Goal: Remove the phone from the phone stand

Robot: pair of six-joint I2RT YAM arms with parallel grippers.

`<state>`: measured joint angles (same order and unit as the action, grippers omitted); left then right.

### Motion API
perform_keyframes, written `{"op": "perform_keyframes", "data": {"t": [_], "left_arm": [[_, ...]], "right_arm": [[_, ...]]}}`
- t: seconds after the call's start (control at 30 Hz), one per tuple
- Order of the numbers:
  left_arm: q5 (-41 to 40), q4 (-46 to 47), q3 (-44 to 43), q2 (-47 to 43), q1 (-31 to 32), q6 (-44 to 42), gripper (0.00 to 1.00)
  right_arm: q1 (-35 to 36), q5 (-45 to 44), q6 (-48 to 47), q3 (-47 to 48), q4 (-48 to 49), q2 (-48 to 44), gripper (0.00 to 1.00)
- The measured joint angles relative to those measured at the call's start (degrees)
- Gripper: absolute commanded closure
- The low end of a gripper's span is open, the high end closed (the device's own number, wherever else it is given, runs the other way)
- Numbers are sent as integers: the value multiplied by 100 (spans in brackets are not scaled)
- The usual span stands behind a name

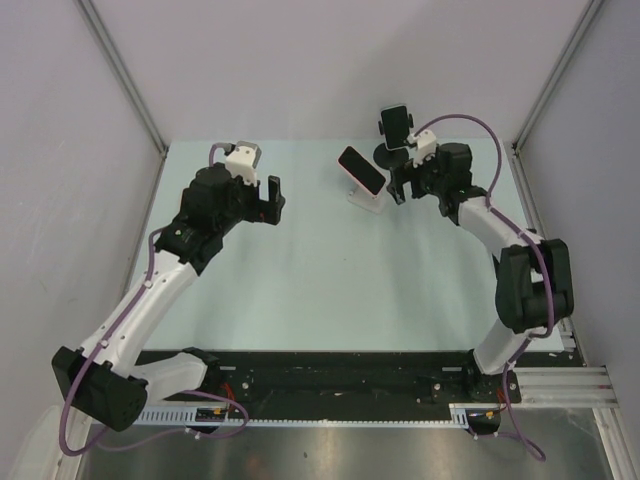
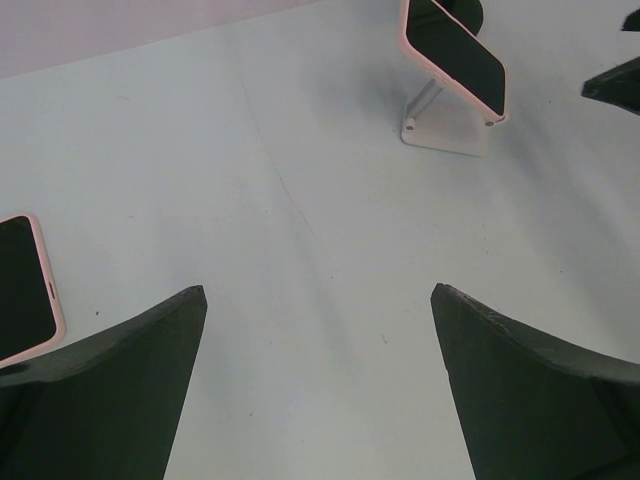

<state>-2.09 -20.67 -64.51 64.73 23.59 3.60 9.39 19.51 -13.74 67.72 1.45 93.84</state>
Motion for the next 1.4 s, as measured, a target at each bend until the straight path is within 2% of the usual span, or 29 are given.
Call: {"op": "perform_keyframes", "data": {"t": [0.2, 0.57, 1.1, 1.4], "left_arm": [[79, 0, 0, 129, -11, 2, 0], [229, -9, 0, 479, -28, 7, 0], [282, -39, 0, 546, -52, 46, 0], [291, -50, 0, 546, -52, 46, 0]], "right_arm": [[354, 262, -9, 942, 197, 1108, 0], [684, 463, -286, 2334, -44, 2441, 0], [699, 726, -498, 2702, -667, 2822, 0], [636, 763, -522, 2684, -743, 2822, 9]]}}
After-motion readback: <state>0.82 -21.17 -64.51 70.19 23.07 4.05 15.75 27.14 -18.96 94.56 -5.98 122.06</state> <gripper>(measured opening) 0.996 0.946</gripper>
